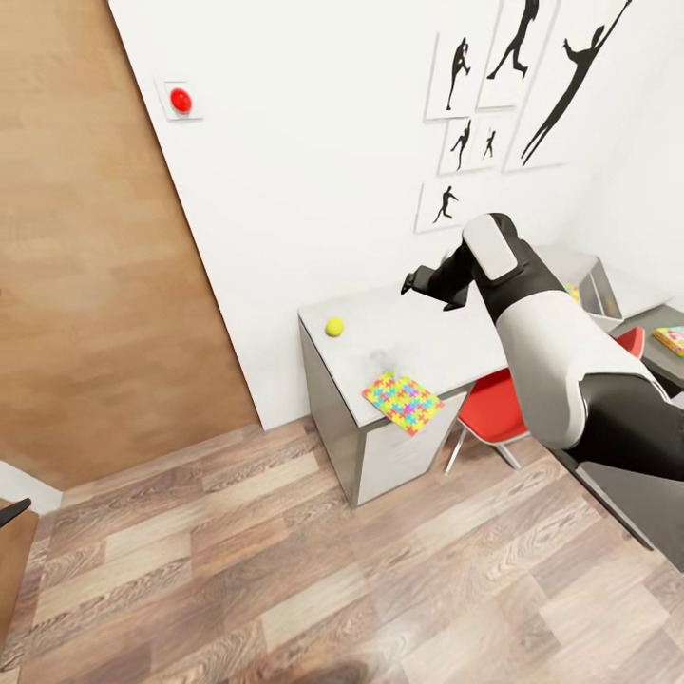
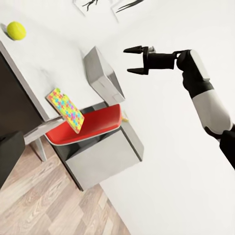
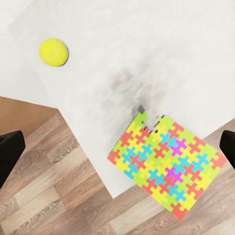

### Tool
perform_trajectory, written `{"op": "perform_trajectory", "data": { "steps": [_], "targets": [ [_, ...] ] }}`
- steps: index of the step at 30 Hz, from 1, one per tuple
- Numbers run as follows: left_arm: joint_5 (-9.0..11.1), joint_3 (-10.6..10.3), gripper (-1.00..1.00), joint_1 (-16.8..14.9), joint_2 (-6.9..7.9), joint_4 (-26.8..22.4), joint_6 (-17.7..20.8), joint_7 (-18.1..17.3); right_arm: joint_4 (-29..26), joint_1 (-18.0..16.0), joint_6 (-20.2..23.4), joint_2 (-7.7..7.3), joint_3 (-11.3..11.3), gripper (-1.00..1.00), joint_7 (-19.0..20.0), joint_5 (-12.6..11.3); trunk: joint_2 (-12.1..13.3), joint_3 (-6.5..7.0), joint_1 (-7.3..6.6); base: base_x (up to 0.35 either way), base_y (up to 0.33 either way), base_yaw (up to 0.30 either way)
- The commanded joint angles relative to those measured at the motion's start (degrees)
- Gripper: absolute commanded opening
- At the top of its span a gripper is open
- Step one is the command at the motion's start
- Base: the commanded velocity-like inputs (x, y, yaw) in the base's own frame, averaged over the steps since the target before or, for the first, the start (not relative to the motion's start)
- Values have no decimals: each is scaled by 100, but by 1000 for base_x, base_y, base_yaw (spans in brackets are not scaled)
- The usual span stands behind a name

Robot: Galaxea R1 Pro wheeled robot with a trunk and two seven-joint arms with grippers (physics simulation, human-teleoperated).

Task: Put all the toys in the child's room - the three board games (two on the bed and one on the table), the two jigsaw puzzles on the table, and the tennis ball on the table - inside the toy box on the table in the child's room.

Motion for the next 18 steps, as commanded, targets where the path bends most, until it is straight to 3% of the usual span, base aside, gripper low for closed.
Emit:
{"op": "perform_trajectory", "data": {
  "steps": [1,18],
  "targets": [
    [-7,2,100,-4,2,-1,61,-24,-4,-1,11,15,-35,100,-51,-33,-10,0,4,0,0,0],
    [-7,2,100,-2,0,-2,61,-24,-8,275,11,31,-41,100,-16,-54,-10,162,4,0,0,0]
  ]
}}
